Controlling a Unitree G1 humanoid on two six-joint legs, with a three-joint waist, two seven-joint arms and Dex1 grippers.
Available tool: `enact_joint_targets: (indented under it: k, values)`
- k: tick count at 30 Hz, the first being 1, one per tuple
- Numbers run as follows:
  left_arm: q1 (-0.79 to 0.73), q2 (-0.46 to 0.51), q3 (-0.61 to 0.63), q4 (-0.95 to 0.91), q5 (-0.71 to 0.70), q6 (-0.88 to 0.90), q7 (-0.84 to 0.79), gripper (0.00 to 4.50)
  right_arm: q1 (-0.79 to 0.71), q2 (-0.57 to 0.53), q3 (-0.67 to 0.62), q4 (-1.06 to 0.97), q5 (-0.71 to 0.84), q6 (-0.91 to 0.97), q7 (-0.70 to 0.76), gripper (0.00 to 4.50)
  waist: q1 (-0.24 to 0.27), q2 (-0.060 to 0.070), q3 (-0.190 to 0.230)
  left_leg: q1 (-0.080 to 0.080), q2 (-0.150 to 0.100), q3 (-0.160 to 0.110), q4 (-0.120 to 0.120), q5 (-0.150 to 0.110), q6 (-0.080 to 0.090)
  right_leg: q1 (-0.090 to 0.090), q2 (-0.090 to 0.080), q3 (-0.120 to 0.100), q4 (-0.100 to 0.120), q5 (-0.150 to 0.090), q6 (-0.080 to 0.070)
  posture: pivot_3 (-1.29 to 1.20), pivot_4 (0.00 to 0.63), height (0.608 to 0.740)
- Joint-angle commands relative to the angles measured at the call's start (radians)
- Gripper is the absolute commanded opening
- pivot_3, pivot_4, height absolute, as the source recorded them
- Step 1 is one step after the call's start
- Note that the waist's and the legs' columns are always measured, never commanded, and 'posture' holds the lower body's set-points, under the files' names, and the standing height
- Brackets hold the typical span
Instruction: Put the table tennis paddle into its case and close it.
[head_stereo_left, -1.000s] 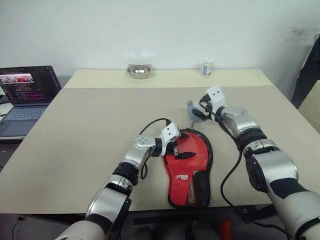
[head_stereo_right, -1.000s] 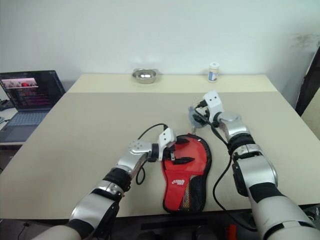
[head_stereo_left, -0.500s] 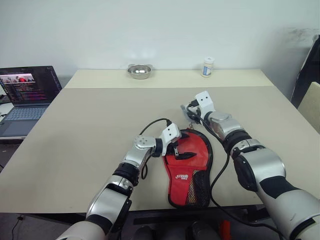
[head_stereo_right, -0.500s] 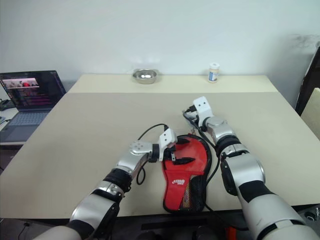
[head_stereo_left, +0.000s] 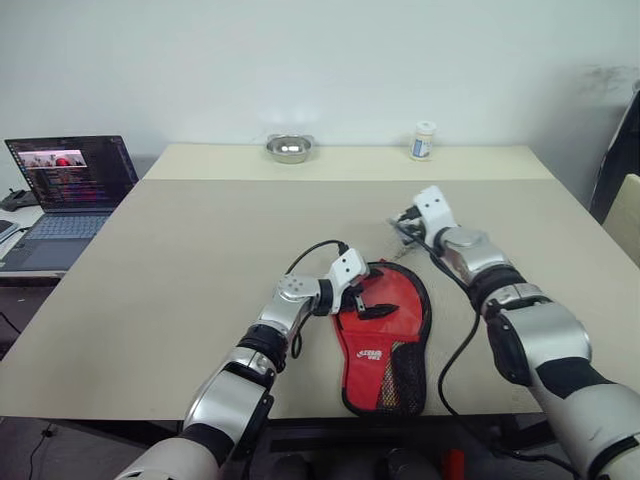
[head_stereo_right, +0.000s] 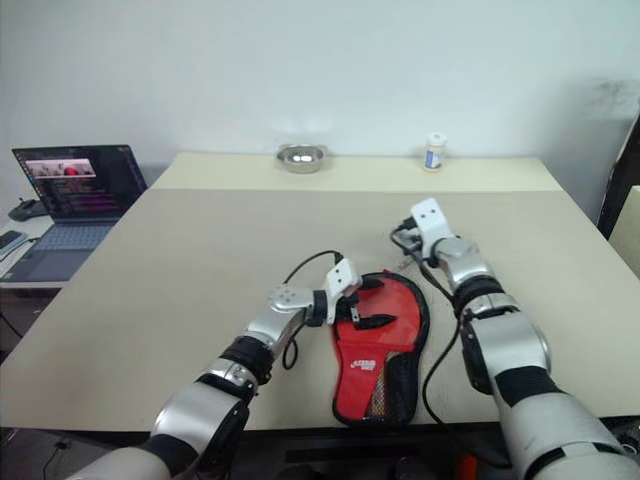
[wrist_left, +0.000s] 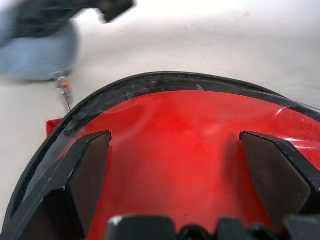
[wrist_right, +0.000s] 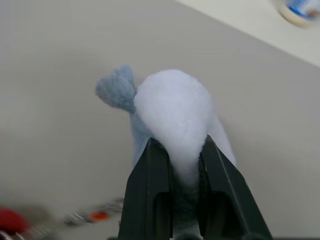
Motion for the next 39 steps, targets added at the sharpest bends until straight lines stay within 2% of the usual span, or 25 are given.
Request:
enact_joint_targets:
  k: [1,4,10,18,20,23,26,39]
  values:
    - [0.048,-0.033,-0.028,0.109,0.051,0.030,0.015,4.50,0.057,-0.063,-0.001,-0.115,-0.004,0.007,0.024,0.19,0.004,0.004,-0.003,0.000,0.000,0.000,0.000,0.000,0.000,0.000,0.000,0.000,0.000,0.000,0.000,0.00,0.150,0.740]
    - [0.037,-0.048,-0.022,0.138,0.048,0.046,0.020,4.50,0.161,-0.119,-0.015,-0.291,0.013,0.078,0.069,0.19,0.016,0.006,-0.005,0.001,-0.001,-0.001,0.000,0.000,0.000,0.001,0.000,-0.001,0.000,-0.001,0.001,0.00,0.150,0.740]
    - [0.009,-0.074,-0.032,0.179,0.070,0.033,0.030,4.50,0.473,-0.247,-0.048,-0.905,0.064,0.395,0.188,0.19,0.036,0.010,-0.009,-0.003,-0.004,-0.004,0.000,-0.001,0.002,0.002,-0.002,-0.002,-0.006,0.000,0.004,0.00,0.150,0.740]
    - [-0.021,-0.100,-0.052,0.213,0.116,0.008,0.015,4.50,0.794,-0.345,-0.074,-1.513,0.174,0.764,0.277,0.19,0.039,0.012,-0.013,-0.006,-0.007,-0.006,0.001,-0.002,0.004,0.003,-0.003,-0.003,-0.013,0.001,0.007,0.00,0.150,0.740]
    - [-0.024,-0.103,-0.055,0.217,0.124,0.003,0.001,4.50,0.842,-0.383,-0.084,-1.602,0.209,0.825,0.306,0.18,0.038,0.011,-0.013,-0.007,-0.009,-0.007,0.001,-0.002,0.005,0.003,-0.005,-0.004,-0.013,0.000,0.008,0.00,0.150,0.740]
    - [-0.024,-0.109,-0.057,0.221,0.132,-0.013,-0.034,4.50,0.944,-0.497,-0.119,-1.741,0.319,0.953,0.422,0.18,0.041,0.009,-0.013,-0.008,-0.011,-0.007,0.001,-0.003,0.006,0.003,-0.007,-0.004,-0.014,-0.001,0.010,0.00,0.150,0.740]
    - [-0.026,-0.116,-0.052,0.227,0.139,-0.015,-0.029,4.50,1.000,-0.570,-0.144,-1.796,0.383,0.992,0.474,0.18,0.039,0.007,-0.015,-0.008,-0.012,-0.007,0.000,-0.006,0.011,0.003,-0.009,-0.004,-0.016,-0.002,0.013,0.00,0.150,0.740]
    - [-0.030,-0.140,-0.046,0.245,0.159,-0.013,0.023,4.50,1.294,-0.739,-0.256,-2.061,0.641,1.049,0.652,0.18,0.047,-0.001,-0.017,-0.009,-0.018,-0.008,0.001,-0.008,0.014,0.005,-0.017,-0.006,-0.017,-0.006,0.019,0.00,0.150,0.740]
